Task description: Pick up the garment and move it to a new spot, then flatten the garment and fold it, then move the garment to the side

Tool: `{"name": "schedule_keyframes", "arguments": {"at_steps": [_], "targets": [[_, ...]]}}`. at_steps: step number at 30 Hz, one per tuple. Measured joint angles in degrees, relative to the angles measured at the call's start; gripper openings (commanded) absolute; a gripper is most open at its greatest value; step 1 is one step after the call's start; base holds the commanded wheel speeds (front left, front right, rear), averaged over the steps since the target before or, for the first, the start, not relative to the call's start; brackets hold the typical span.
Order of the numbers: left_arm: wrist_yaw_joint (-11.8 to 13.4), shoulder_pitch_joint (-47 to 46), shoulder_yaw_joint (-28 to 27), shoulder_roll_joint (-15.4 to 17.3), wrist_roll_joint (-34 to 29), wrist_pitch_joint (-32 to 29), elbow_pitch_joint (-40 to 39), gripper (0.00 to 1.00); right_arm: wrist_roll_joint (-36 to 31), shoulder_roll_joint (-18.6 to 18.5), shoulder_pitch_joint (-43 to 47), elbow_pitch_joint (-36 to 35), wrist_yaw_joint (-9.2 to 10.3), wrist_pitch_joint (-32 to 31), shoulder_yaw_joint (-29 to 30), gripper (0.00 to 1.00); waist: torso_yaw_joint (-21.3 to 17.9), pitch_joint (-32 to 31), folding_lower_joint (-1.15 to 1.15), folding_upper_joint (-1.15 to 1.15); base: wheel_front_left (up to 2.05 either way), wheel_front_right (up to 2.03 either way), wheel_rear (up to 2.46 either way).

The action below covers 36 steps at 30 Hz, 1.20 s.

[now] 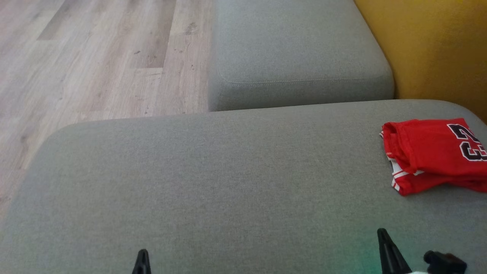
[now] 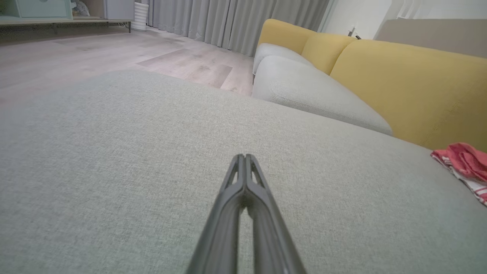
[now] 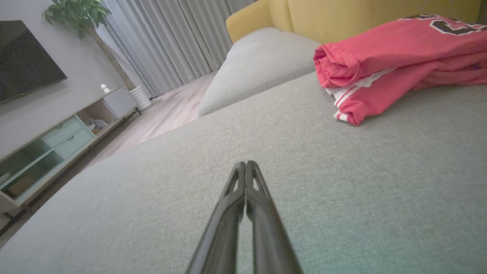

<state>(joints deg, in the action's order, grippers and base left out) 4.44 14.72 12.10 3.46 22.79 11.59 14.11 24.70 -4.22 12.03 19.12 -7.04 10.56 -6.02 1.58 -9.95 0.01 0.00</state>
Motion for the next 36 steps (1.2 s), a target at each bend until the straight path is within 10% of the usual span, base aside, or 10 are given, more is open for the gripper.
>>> {"name": "schedule_keyframes", "arguments": {"at_steps": [36], "targets": [[-4.0, -6.1, -4.9, 0.1, 25.4, -5.6, 0.5, 0.0, 23.9, 0.6, -5.4, -1.0, 0.0, -6.1, 4.9, 0.0, -0.6, 3.6, 0.0, 0.0, 0.0, 0.0, 0.0]]}}
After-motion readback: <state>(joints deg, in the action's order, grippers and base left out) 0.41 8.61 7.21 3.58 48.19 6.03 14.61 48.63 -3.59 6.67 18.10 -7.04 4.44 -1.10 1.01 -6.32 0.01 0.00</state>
